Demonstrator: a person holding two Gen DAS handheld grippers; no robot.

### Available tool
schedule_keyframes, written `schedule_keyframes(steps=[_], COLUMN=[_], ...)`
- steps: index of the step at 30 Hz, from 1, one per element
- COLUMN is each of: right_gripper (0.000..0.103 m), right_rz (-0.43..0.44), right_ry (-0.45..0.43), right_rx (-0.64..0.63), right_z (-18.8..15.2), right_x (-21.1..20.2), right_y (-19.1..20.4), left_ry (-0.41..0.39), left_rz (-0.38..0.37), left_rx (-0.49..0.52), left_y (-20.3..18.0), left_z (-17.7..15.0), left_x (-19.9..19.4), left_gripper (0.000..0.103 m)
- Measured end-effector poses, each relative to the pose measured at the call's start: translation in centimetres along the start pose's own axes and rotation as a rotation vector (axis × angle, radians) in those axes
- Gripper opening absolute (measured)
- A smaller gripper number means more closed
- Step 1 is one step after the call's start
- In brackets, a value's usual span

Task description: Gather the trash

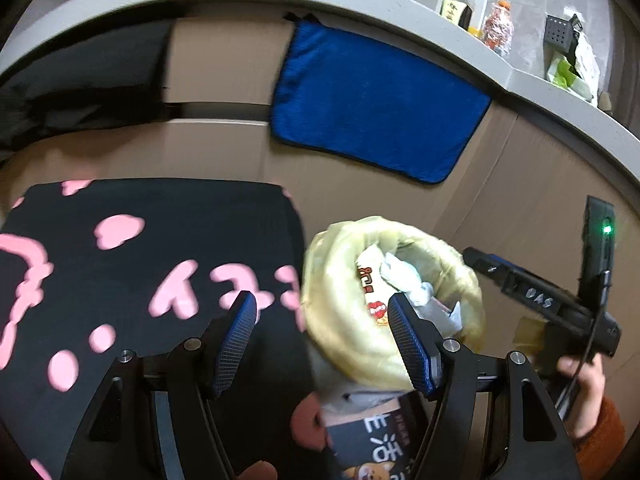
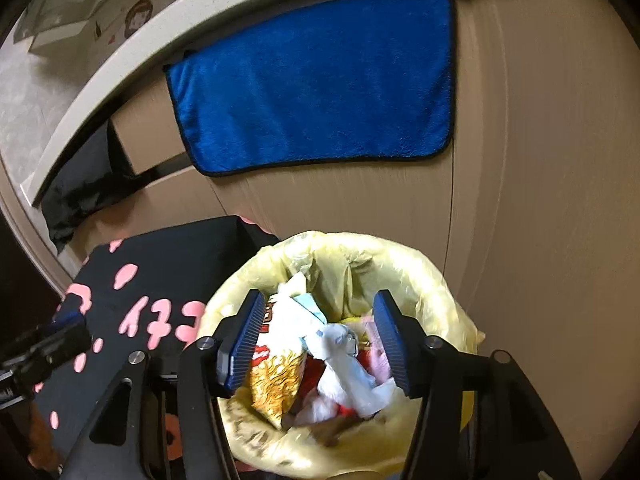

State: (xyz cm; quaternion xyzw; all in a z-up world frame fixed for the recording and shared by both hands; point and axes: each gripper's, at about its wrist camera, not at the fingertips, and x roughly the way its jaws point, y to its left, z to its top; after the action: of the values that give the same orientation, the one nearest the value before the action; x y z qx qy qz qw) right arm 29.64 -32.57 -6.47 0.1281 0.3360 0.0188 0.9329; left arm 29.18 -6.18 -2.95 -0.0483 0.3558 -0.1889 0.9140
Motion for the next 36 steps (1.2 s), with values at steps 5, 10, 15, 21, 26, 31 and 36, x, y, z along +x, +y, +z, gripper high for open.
schedule_keyframes(steps=[5,10,15,21,26,31,36], right_gripper=[0.063,0.070,0.070,0.071,0.073,0.073,0.073], right_rz=[0.029,0.076,0.058,0.043,0.076,0.064,0.066], right_ry=[-0.022,-0.048,-0.083,-0.109,-0.130,-0.133,-0.131], right_rx=[0.026,0.012,-0.079,-0.174,-0.192,-0.210,-0.202], right_z=[-1.8,-4.8,-9.3,-13.4,-15.4,-16.3,-16.9], right_x=[-4.4,-10.1,-16.4,-20.8,-22.6,-23.2,-23.8], right_y=[1.9,5.2,9.9,13.7,15.3,16.3,16.6], left_ry=[-0.037,-0.112,-0.204,-0.219,-0.284,-0.296,-0.318], left_rz=[0.064,0.113,0.205,0.260,0.308,0.339,0.352], left_rx=[0.027,0.089,0.099,0.095,0.084,0.053,0.042], left_y=[0.1,-1.1,-1.5,-1.8,-1.7,-0.9,-0.4], left_z=[-2.3,-5.5,-9.3,-12.7,-14.0,-14.6,-15.4], left_x=[-4.8,-11.2,-17.2,-21.5,-24.7,-26.3,-27.6], left_gripper=[0.068,0.068,0.068,0.068,0.068,0.068,0.068])
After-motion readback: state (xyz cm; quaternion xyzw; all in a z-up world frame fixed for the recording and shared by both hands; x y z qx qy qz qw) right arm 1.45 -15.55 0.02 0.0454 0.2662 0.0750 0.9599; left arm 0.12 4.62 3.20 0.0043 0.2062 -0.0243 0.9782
